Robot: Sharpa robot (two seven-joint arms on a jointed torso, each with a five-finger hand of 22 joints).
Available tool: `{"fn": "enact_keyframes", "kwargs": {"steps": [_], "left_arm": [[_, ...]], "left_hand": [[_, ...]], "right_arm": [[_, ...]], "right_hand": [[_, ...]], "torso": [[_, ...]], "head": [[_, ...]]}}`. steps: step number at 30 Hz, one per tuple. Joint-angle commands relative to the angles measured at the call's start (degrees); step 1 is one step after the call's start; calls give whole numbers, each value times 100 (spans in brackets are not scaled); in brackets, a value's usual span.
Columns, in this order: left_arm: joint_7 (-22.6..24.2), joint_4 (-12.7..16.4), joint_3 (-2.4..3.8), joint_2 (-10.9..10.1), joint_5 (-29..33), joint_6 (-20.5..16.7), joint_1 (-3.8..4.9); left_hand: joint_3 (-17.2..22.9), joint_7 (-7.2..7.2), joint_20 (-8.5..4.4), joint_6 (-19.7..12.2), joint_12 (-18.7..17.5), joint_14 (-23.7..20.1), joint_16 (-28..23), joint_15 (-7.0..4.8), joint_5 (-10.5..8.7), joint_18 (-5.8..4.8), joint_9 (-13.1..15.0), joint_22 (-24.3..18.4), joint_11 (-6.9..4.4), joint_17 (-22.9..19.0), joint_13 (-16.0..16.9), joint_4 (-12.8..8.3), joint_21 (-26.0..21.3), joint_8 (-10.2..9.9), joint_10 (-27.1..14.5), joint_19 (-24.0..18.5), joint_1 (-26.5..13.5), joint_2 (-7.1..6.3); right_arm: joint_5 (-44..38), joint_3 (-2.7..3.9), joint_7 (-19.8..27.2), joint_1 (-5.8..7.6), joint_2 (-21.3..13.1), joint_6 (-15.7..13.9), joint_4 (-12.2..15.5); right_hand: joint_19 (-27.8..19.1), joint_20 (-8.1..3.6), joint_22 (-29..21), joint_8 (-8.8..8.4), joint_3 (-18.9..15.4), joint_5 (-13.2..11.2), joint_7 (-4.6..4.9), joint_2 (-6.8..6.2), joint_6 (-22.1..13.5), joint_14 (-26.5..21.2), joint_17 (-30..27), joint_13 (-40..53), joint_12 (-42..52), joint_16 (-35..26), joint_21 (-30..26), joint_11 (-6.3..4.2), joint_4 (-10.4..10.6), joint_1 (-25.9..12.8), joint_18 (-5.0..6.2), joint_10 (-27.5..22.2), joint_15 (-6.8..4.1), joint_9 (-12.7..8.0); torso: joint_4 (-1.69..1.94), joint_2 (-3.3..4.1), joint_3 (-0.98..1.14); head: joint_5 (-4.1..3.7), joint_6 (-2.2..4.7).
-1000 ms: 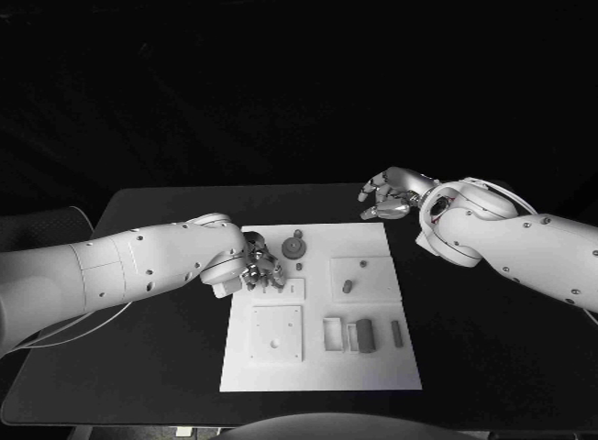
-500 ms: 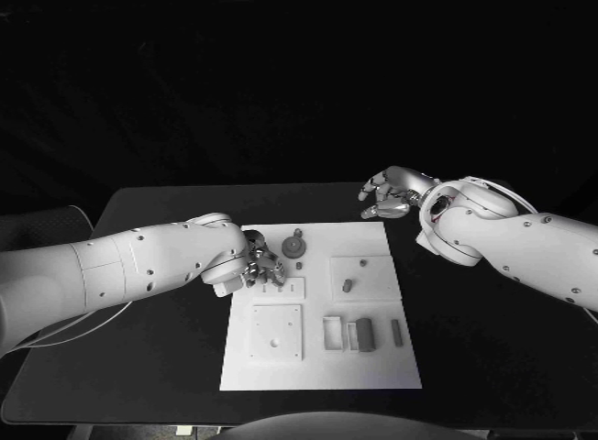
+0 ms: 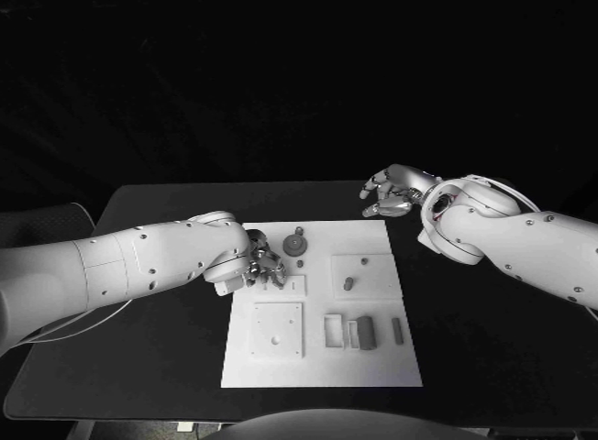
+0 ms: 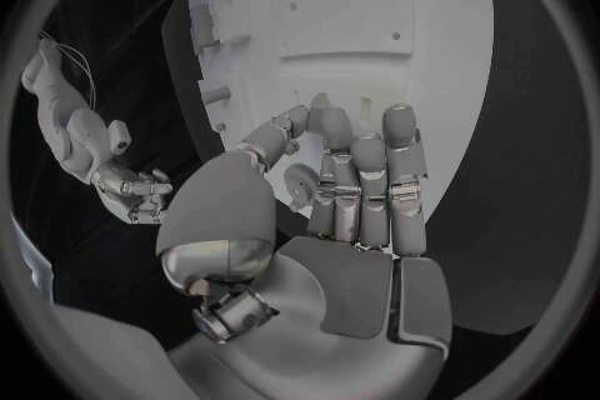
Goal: Assemble the parts on the task board
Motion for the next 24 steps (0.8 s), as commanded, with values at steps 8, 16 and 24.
{"fn": "enact_keyframes", "kwargs": {"steps": [8,16,24], "left_arm": [[-29,74,0,10,-286,-80,2],[-39,64,-1,21,-362,-153,2],[-91,62,-1,23,-372,-79,1]], "left_hand": [[100,-207,-277,557,45,258,48,-305,140,-13,262,140,-177,-20,17,57,61,258,180,220,10,-2],[108,-201,-285,539,50,241,52,-317,69,-17,284,133,-174,-47,18,98,80,234,153,197,-5,-1],[106,-194,-292,527,56,223,58,-318,-68,-26,317,128,-167,-83,15,152,95,210,131,168,-28,-14]], "right_arm": [[-14,4,28,-3,-2,72,15],[-14,4,28,-3,-7,71,23],[-14,4,30,-3,-11,75,33]], "right_hand": [[-28,-3,88,-39,-4,6,233,4,230,-42,-8,-10,-14,-19,-26,245,-5,19,90,-308,19,-8],[-29,-1,88,-40,-7,5,234,4,229,-43,-8,-11,-14,-20,-27,246,-3,15,90,-310,21,-9],[-29,2,89,-41,-12,4,235,5,228,-45,-9,-13,-13,-20,-28,248,2,4,90,-311,22,-10]], "torso": [[-1,2,0],[-3,3,1],[-2,2,2]], "head": [[-2,-8],[5,2],[9,-6]]}}
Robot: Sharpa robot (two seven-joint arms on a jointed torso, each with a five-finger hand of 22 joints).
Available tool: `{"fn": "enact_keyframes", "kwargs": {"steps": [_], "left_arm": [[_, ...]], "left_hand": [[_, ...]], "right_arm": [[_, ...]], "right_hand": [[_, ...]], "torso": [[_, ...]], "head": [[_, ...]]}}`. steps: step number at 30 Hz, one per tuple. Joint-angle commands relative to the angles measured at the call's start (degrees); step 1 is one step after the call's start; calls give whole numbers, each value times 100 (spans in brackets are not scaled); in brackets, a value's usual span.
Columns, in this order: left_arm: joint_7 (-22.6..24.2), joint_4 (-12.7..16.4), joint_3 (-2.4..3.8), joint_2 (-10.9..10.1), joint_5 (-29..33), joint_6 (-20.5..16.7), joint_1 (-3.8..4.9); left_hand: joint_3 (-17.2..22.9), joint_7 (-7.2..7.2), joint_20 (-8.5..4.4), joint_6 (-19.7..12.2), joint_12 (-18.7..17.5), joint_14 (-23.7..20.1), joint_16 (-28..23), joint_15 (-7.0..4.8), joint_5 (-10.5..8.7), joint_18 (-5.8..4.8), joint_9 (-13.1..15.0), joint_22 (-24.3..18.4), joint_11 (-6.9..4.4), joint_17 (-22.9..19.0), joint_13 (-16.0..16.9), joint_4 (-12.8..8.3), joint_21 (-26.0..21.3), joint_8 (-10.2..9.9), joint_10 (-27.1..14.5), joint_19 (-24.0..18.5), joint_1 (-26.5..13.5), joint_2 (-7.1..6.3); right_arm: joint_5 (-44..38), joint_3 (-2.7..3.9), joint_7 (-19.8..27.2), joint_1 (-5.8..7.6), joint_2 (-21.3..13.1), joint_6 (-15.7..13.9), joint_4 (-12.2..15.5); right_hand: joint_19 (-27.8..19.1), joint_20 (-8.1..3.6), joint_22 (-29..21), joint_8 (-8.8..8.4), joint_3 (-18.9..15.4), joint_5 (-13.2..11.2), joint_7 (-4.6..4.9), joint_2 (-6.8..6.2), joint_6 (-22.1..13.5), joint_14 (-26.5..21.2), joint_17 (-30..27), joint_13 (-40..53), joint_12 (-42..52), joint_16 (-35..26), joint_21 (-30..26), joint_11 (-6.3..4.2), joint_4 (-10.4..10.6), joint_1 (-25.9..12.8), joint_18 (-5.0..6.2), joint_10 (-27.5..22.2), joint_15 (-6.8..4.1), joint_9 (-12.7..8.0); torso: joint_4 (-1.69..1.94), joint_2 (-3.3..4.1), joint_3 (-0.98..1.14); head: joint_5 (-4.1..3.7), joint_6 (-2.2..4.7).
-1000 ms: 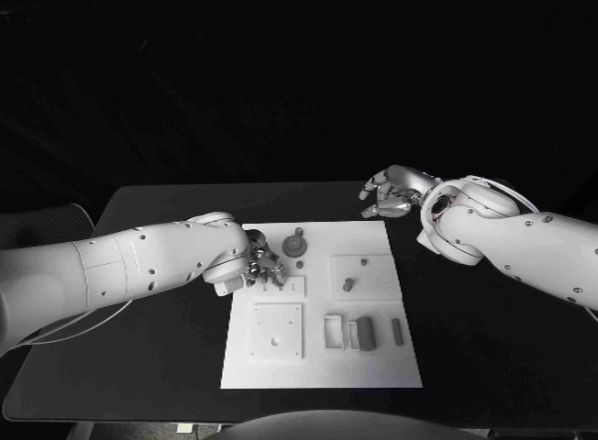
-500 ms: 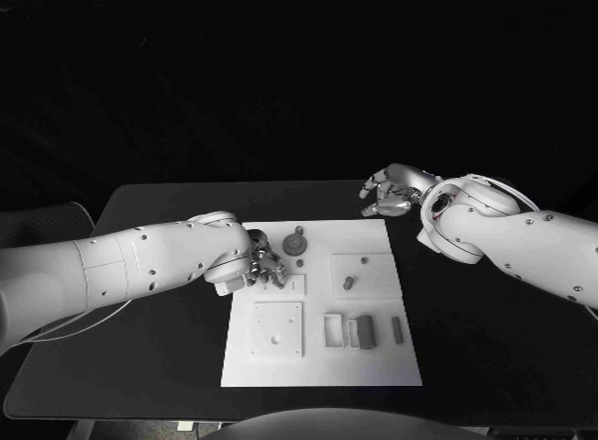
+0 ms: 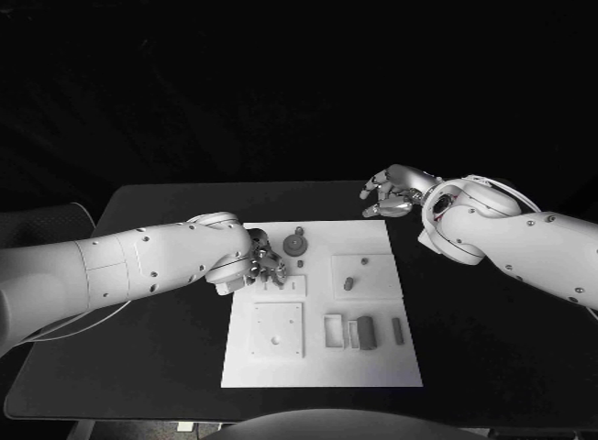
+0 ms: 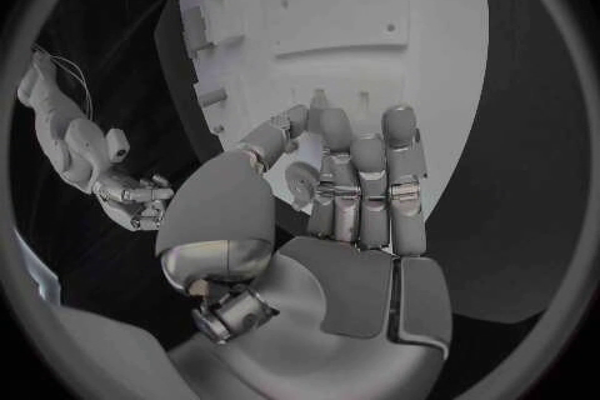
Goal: Assemble the parts on the task board
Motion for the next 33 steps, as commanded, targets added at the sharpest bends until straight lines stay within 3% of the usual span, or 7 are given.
{"fn": "enact_keyframes", "kwargs": {"steps": [1,8,12,16,26,33], "left_arm": [[-43,12,2,14,-64,33,1],[-57,11,2,16,-60,116,1],[-49,9,2,21,-59,120,1],[-51,11,2,29,-59,140,1],[-66,34,2,28,-79,217,1],[-76,50,2,14,-111,245,1]], "left_hand": [[104,-177,-283,508,38,201,29,-299,-157,-28,328,128,-162,-22,6,172,35,170,104,170,2,33],[84,-176,-298,508,59,176,68,-300,-630,-36,398,121,-160,-85,3,321,61,126,78,136,-53,-77],[27,-165,-299,489,54,146,75,-293,-945,-41,428,113,-150,-130,-9,476,56,83,46,102,-196,-219],[-3,-162,-301,483,52,137,83,-291,-1039,-41,444,110,-147,-156,-19,567,50,59,36,88,-308,-290],[18,-168,-308,493,61,137,102,-296,-1083,-34,464,113,-153,-175,-24,611,53,46,38,86,-321,-263],[29,-169,-307,510,89,123,152,-300,-719,-38,515,121,-154,-215,-28,397,86,14,32,76,-217,-120]], "right_arm": [[-14,4,30,-2,-3,67,18],[-133,4,35,-2,-10,72,35],[-161,4,38,-2,-9,77,45],[-161,4,40,-2,-13,93,56],[-160,4,36,-2,-27,106,94],[-160,4,34,-3,-30,112,90]], "right_hand": [[-29,3,89,-21,-14,4,227,4,237,-30,-10,-10,-13,-21,-28,253,3,-1,93,-307,7,-5],[-29,4,89,-21,-18,3,228,4,237,-30,-10,-11,-13,-21,-28,253,4,-8,93,-307,8,-5],[-31,6,89,-24,-21,4,228,-4,235,-32,-10,-12,-13,-21,-30,254,2,-12,93,-309,9,-7],[-32,6,89,-24,-21,4,229,-6,234,-32,-10,-12,-13,-21,-30,254,1,-13,93,-310,9,-7],[-32,7,89,-28,-20,5,230,-6,229,-34,-11,-14,-12,-22,-32,255,0,-13,93,-312,10,-9],[-33,7,89,-29,-20,6,230,-6,228,-34,-11,-15,-12,-22,-32,256,0,-13,93,-313,11,-9]], "torso": [[0,0,1],[-1,1,0],[-1,0,-1],[3,-1,1],[0,0,1],[0,0,-4]], "head": [[0,-11],[-6,-23],[-7,-23],[-17,-12],[-20,-7],[-22,-16]]}}
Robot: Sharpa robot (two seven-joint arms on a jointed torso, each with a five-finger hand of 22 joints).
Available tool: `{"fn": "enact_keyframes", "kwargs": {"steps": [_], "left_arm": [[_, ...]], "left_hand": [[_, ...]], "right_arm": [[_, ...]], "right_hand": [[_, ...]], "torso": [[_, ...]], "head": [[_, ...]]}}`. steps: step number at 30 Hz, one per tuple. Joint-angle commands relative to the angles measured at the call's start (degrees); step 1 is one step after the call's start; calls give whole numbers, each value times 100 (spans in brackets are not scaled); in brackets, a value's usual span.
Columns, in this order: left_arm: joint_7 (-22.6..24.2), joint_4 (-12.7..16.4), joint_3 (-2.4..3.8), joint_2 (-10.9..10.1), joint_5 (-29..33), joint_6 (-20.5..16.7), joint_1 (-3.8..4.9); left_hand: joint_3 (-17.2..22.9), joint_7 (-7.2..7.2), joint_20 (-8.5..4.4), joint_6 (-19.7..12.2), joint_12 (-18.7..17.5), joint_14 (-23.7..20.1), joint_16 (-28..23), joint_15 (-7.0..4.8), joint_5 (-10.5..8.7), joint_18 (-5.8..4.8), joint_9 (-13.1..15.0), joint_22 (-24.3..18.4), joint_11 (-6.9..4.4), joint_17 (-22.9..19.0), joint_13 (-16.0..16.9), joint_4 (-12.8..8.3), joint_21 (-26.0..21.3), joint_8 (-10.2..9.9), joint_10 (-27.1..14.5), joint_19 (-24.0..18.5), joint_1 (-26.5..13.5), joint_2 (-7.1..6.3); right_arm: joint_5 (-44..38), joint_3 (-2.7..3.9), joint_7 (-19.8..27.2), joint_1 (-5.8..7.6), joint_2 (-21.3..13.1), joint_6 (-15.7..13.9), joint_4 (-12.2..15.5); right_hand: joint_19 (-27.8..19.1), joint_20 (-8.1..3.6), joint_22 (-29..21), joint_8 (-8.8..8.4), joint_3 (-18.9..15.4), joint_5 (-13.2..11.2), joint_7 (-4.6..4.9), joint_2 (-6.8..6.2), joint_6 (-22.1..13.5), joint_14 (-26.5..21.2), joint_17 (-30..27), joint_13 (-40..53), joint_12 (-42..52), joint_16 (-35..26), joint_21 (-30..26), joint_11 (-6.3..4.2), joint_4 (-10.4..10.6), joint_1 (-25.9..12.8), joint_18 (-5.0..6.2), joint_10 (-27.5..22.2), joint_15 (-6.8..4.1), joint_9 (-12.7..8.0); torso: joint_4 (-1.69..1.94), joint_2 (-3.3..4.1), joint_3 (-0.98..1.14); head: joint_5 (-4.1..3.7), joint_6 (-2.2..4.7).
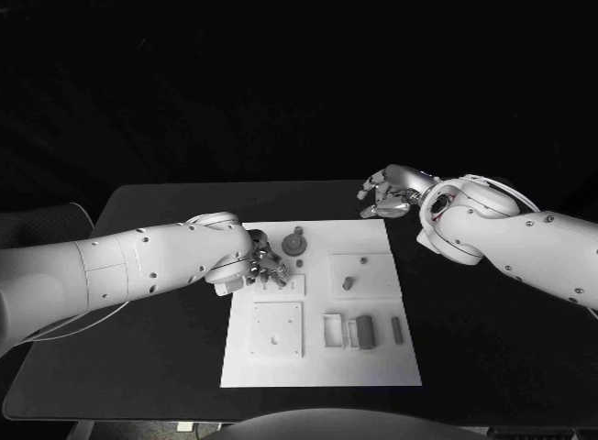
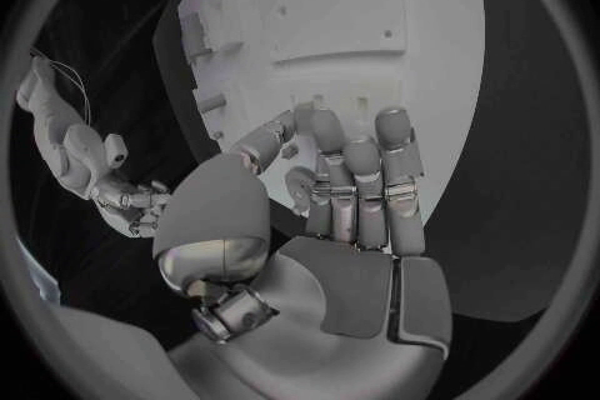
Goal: Assemble the parts on the task board
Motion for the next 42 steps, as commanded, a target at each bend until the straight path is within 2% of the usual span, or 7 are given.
{"fn": "enact_keyframes", "kwargs": {"steps": [1,4,5,11,16,33,42], "left_arm": [[-15,26,1,3,-47,117,1],[-24,45,1,1,-163,140,0],[-26,49,1,-2,-195,152,0],[-32,78,1,-13,-313,178,0],[-41,93,1,-19,-325,223,0],[-60,83,0,-22,-429,133,-1],[-65,59,0,-17,-422,155,-1]], "left_hand": [[12,67,-33,276,43,-83,31,-68,132,-33,23,118,-6,-15,-10,-86,43,-31,-36,-36,83,161],[47,65,-32,289,58,-85,55,-69,409,-36,46,118,-8,-33,-10,-225,60,-45,-34,-35,159,258],[51,64,-33,293,61,-85,60,-69,429,-36,51,118,-8,-35,-10,-245,65,-46,-32,-33,170,277],[63,57,-36,311,77,-76,79,-72,455,-35,64,119,-15,-39,-6,-295,78,-45,-21,-24,201,329],[60,57,-35,314,79,-76,82,-71,458,-36,66,119,-15,-39,-5,-301,79,-45,-20,-24,199,329],[54,54,-34,325,89,-71,94,-70,461,-38,73,120,-17,-40,-2,-309,88,-44,-14,-19,190,346],[54,54,-34,325,89,-71,94,-70,461,-38,73,120,-17,-40,-2,-309,88,-44,-14,-19,190,346]], "right_arm": [[-70,4,31,-3,-2,78,4],[-70,4,26,-7,2,101,-1],[-70,4,26,-8,5,101,-3],[-70,4,23,-13,19,120,-15],[-70,4,16,-21,24,134,-33],[-70,4,16,-22,31,136,-30],[-70,4,16,-22,23,129,-26]], "right_hand": [[-33,7,89,-29,-20,6,219,-6,239,-35,-7,-8,-12,-22,-32,236,0,-13,40,-294,11,-5],[-33,7,89,-30,-19,6,220,-5,239,-35,-7,-8,-12,-22,-32,237,0,-13,40,-294,11,-6],[-33,7,89,-30,-20,6,220,-5,239,-35,-7,-8,-12,-22,-33,237,0,-13,40,-294,11,-6],[-34,7,88,-32,-12,9,220,7,237,-37,-8,-11,-11,-22,-34,237,-1,-4,40,-296,12,-7],[-34,8,88,-32,-11,8,220,10,238,-37,-8,-11,-10,-23,-35,238,-1,-3,40,-297,12,-7],[-36,9,89,-34,-10,8,222,12,236,-40,-8,-15,-9,-23,-37,239,-3,1,40,-301,14,-9],[-38,10,90,-37,-10,7,223,10,234,-43,-9,-17,-8,-23,-38,240,-3,4,40,-304,15,-10]], "torso": [[1,0,-4],[3,0,-5],[4,0,-6],[2,1,-6],[0,0,-5],[1,-3,6],[-3,1,2]], "head": [[-2,-12],[-13,5],[-13,7],[-15,1],[-3,26],[22,13],[31,26]]}}
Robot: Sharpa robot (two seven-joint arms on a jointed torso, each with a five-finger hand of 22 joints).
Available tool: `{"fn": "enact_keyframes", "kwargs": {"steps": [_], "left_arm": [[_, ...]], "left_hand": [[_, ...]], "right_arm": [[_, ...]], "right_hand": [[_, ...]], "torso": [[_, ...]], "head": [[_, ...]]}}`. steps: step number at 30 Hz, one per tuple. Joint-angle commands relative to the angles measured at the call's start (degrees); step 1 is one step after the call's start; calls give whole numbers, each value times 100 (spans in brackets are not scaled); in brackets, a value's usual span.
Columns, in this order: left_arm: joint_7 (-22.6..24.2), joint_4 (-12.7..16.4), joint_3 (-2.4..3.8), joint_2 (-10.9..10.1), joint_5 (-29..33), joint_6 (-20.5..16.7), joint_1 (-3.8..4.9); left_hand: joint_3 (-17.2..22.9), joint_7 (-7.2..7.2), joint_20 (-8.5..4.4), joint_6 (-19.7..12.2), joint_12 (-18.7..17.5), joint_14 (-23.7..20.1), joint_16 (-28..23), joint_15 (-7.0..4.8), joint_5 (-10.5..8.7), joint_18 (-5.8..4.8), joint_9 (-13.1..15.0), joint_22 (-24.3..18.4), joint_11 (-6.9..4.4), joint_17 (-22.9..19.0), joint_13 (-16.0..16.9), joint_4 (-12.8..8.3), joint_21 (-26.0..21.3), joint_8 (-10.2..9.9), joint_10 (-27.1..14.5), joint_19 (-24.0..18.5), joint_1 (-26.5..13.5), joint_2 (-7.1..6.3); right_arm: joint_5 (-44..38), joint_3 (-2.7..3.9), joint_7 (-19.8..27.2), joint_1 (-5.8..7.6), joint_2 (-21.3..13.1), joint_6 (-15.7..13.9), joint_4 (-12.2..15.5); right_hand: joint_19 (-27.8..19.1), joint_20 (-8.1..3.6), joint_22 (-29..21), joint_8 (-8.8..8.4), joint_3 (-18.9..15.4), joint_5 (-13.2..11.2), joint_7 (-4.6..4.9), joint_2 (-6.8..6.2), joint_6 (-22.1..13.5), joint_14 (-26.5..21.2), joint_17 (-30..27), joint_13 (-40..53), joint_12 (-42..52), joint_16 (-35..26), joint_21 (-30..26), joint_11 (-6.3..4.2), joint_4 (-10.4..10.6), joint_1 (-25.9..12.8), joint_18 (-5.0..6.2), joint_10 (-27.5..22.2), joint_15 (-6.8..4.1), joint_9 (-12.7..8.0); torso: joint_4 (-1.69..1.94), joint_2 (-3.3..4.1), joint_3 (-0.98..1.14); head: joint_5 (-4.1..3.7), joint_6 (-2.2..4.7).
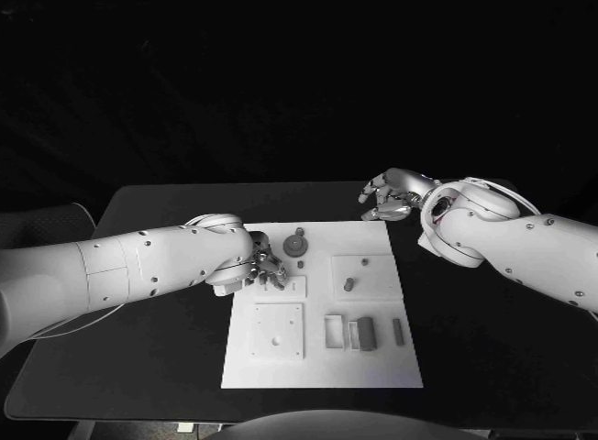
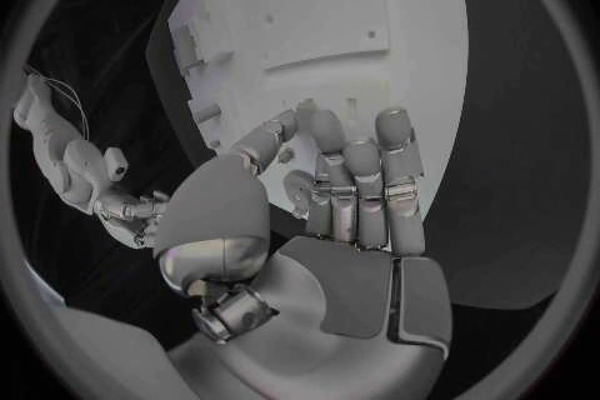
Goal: Assemble the parts on the task board
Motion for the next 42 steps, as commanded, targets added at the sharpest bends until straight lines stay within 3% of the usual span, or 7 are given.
{"fn": "enact_keyframes", "kwargs": {"steps": [1,16,42], "left_arm": [[-15,5,-1,4,-59,49,0],[1,40,-1,-13,-241,130,-8],[-14,0,-1,-16,-145,188,-8]], "left_hand": [[83,58,-49,322,27,-48,32,-58,21,-38,10,123,-17,-5,2,-118,22,18,-16,-9,220,286],[83,58,-49,322,27,-48,32,-58,21,-38,10,123,-17,-5,2,-118,22,18,-16,-9,220,286],[83,58,-49,322,27,-48,32,-58,21,-38,10,123,-17,-5,2,-118,22,18,-16,-9,220,286]], "right_arm": [[-60,4,20,-2,-2,58,6],[-60,4,36,-3,-5,29,46],[-96,4,-3,-3,-19,77,50]], "right_hand": [[-38,10,90,-37,-10,7,214,10,243,-43,-10,-5,-8,-23,-38,240,-3,4,76,-304,15,-6],[-39,12,90,-40,-10,7,216,11,239,-45,-10,-8,-6,-23,-39,242,-2,5,76,-308,16,-8],[-39,12,90,-40,-10,7,216,11,239,-45,-10,-8,-6,-23,-39,242,-2,4,76,-308,16,-8]], "torso": [[-2,1,-3],[1,2,-7],[0,2,-7]], "head": [[1,3],[-65,-22],[-47,-23]]}}
